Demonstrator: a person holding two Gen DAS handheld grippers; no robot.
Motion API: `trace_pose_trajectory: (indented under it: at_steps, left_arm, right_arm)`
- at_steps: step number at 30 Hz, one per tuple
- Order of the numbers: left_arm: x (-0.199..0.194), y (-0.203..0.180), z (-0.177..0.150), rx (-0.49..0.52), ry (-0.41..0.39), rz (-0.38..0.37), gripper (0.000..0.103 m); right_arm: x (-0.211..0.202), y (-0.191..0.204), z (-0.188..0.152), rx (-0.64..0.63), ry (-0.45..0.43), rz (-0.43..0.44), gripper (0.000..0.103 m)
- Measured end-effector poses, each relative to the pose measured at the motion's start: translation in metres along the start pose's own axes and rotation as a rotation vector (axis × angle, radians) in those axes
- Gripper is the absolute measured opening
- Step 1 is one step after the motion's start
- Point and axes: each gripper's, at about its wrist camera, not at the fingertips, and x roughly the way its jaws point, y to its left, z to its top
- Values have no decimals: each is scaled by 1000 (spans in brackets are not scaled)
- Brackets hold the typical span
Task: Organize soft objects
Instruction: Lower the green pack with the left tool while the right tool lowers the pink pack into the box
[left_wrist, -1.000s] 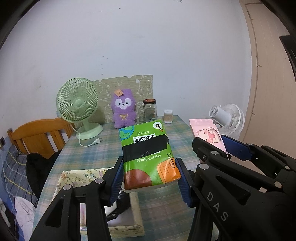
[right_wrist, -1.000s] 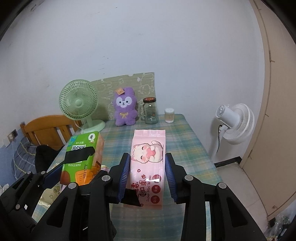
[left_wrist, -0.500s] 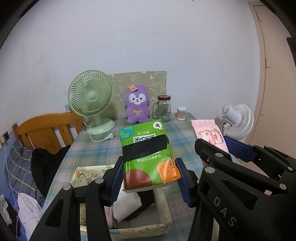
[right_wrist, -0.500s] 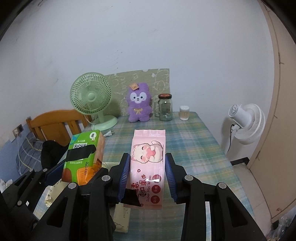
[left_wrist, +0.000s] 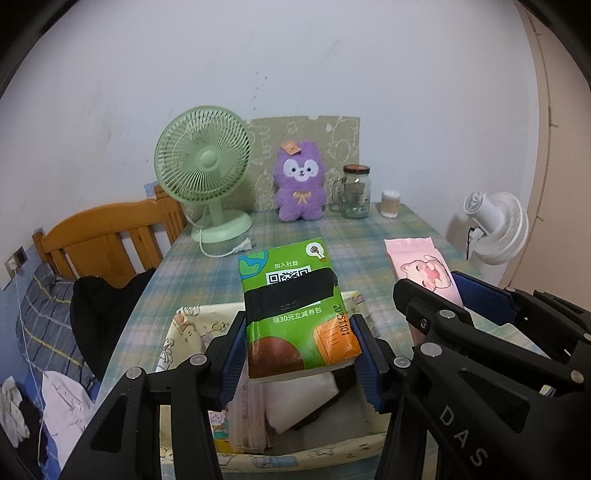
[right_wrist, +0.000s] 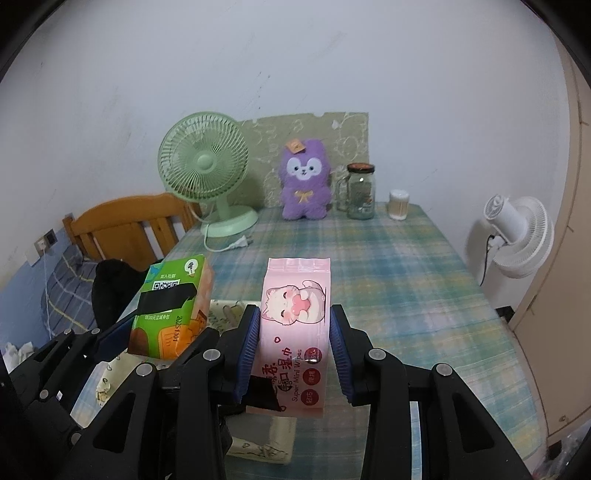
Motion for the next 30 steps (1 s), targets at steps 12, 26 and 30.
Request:
trace_pose_trajectory:
  at_steps: [12,26,30]
  left_arm:
    - [27,21,-19,-1,69,20,55]
    - [41,39,-39,-22,144,24,76]
    - [40,45,-42,-28,150,33,78]
  right_arm:
    - [32,19,-16,-23,79,31,41]
    - [56,36,-32,-33,163,59,41]
    - [58,42,-34,-43,168,63,41]
